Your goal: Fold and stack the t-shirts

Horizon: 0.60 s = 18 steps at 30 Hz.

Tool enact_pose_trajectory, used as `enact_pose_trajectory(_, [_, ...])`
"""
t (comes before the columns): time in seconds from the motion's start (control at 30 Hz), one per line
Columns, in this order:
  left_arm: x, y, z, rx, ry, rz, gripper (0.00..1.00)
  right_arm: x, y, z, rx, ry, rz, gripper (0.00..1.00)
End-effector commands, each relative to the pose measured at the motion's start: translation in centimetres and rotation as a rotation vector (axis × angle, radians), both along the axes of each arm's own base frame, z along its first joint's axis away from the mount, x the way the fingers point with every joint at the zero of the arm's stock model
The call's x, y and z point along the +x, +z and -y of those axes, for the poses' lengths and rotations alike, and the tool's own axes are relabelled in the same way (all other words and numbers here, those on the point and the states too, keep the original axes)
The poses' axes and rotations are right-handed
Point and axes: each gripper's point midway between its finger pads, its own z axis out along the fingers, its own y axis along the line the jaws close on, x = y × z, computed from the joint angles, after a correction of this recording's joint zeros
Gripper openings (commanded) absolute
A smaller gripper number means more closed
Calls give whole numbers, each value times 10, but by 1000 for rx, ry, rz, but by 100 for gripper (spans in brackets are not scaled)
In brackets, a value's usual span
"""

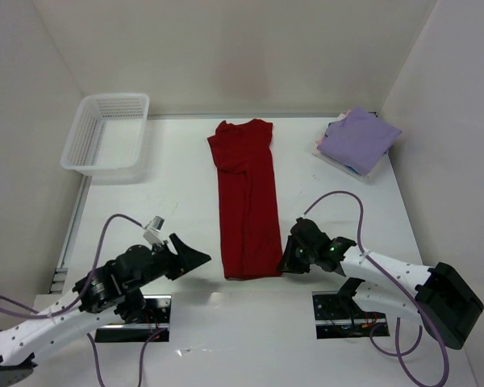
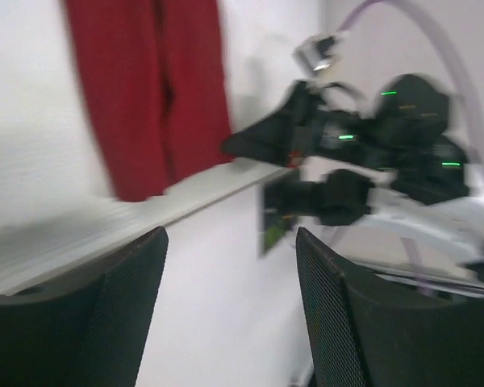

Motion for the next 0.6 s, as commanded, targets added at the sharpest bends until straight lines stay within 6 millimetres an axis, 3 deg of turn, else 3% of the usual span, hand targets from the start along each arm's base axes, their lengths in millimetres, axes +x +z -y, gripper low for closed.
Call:
enact_pose_trajectory(0.0, [12,-3,13,125,-30,30,73,5,4,-4,0,17,33,21])
enact_pose_trajectory(0.07, [16,-4,25,184,-75,31,73,5,4,-4,0,17,33,21])
enact_pose_trajectory(0.1, [22,-19,36,273,-118,22,74,5,5,-4,3,9,29,22])
enact_pose_trajectory(0.13, [29,-5,45,288,-128,39,76,5,5,-4,3,9,29,22])
enact_pose_trajectory(0.17, [33,-8,50,328,-142,35,76,5,5,-4,3,9,29,22])
enact_pose_trajectory(0.2, [34,-30,51,425,-163,-24,76,5,5,-4,3,9,29,22])
enact_pose_trajectory(0.23, [39,-31,52,456,-163,-13,76,6,4,-3,-1,-4,31,22])
enact_pose_trajectory(0.37, [41,-25,61,412,-174,10,73,5,7,-3,3,-9,37,22])
enact_pose_trajectory(0.47, [37,-30,56,382,-161,10,73,4,8,0,7,-22,45,23])
enact_pose_trajectory(0.57, [30,-25,67,323,-224,48,73,3,6,1,0,-22,38,25])
